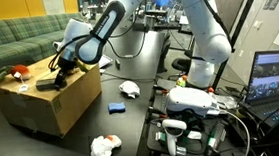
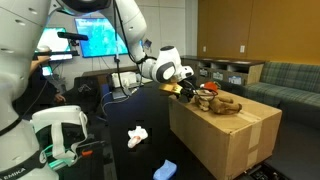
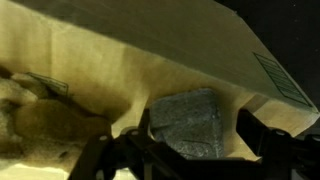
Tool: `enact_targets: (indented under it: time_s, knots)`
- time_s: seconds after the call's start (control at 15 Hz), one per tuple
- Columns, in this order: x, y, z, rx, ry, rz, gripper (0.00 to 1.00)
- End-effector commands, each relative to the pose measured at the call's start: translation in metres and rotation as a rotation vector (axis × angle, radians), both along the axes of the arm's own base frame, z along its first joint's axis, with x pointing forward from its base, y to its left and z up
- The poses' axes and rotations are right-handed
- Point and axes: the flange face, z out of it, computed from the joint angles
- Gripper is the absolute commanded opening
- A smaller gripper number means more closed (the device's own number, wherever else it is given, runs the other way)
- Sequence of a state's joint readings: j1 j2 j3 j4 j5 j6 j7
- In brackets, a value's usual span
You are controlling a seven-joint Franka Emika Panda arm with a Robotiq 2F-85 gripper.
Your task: Put the white towel on the table, the then moose on the box, then the blue sponge on the table, then the turnip plushie on the box, then the duster on the table, and lastly, the white cloth on the box
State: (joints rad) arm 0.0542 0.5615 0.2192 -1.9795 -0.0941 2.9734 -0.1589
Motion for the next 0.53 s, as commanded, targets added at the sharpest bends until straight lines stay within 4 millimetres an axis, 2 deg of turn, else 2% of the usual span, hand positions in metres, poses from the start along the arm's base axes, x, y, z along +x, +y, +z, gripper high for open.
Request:
enact_targets:
  time_s: [0.0, 0.13, 0.2, 0.47]
  knots:
    - [0.010, 0.000, -0.001, 0.009, 0.025, 0.009, 0.55]
    - [0.010, 0.000, 0.004, 0.006, 0.026, 0.001, 0.39]
    - [0.009, 0.001, 0.007, 0.006, 0.028, 0.003, 0.35]
    - [0.001, 0.002, 0.011, -0.002, 0.048, 0.002, 0.35]
